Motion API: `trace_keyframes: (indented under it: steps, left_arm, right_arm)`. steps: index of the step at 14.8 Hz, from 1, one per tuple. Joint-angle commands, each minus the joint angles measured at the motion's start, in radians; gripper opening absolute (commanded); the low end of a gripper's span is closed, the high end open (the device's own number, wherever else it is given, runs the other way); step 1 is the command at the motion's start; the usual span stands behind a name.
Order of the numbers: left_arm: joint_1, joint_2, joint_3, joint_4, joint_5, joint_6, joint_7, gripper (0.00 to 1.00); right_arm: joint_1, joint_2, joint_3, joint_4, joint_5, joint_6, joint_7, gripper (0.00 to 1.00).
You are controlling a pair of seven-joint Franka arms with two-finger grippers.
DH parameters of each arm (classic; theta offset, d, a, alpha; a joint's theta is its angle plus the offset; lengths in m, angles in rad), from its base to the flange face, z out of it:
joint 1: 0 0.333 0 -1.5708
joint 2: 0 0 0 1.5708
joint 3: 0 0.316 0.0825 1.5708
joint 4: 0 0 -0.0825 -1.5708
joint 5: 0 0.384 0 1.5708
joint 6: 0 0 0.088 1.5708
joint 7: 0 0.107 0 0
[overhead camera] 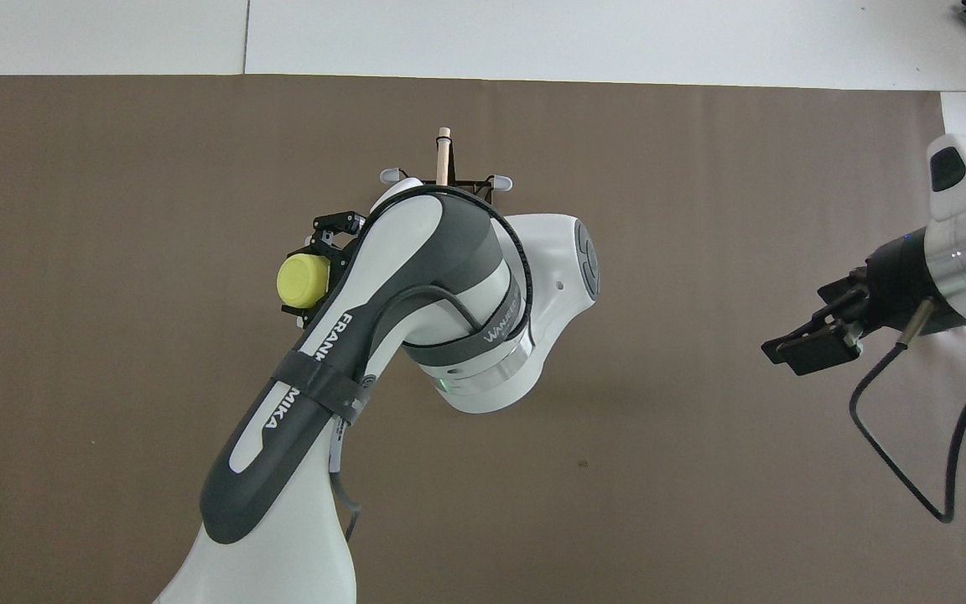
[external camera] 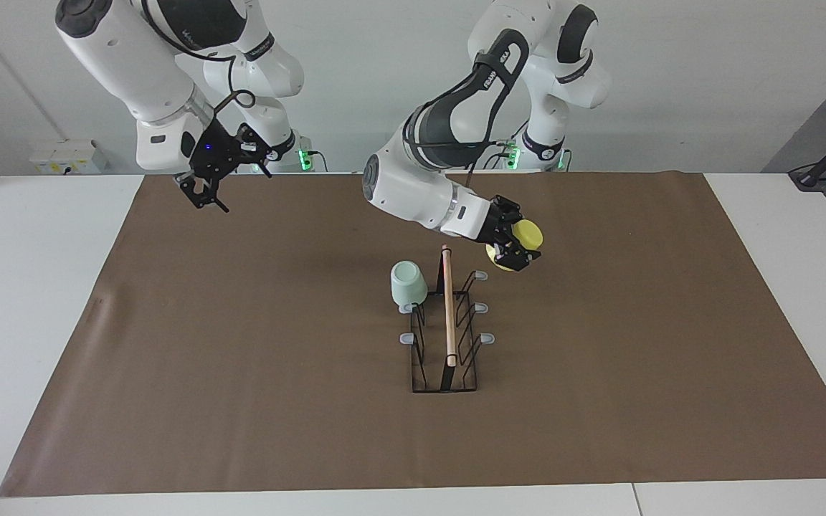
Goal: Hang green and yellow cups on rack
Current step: 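Carry the yellow cup with the left gripper onto a rack peg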
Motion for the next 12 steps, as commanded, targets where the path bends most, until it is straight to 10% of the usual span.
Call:
trace_keyframes:
  steps: [1, 12]
  left_arm:
    - [-0.046, 0.018, 0.029, -0.007, -0.014, 0.025, -0.003, 0.0]
    - [-0.095, 0.036, 0.029, -0.042, -0.019, 0.03, -0.012, 0.0]
  right_arm:
    - [0.008, -0.025, 0.008, -0.012, -0.026, -0.031, 0.091, 1.0]
    - [0.153, -0.035, -0.147, -0.05, -0.23, 0.132, 0.309, 1.0]
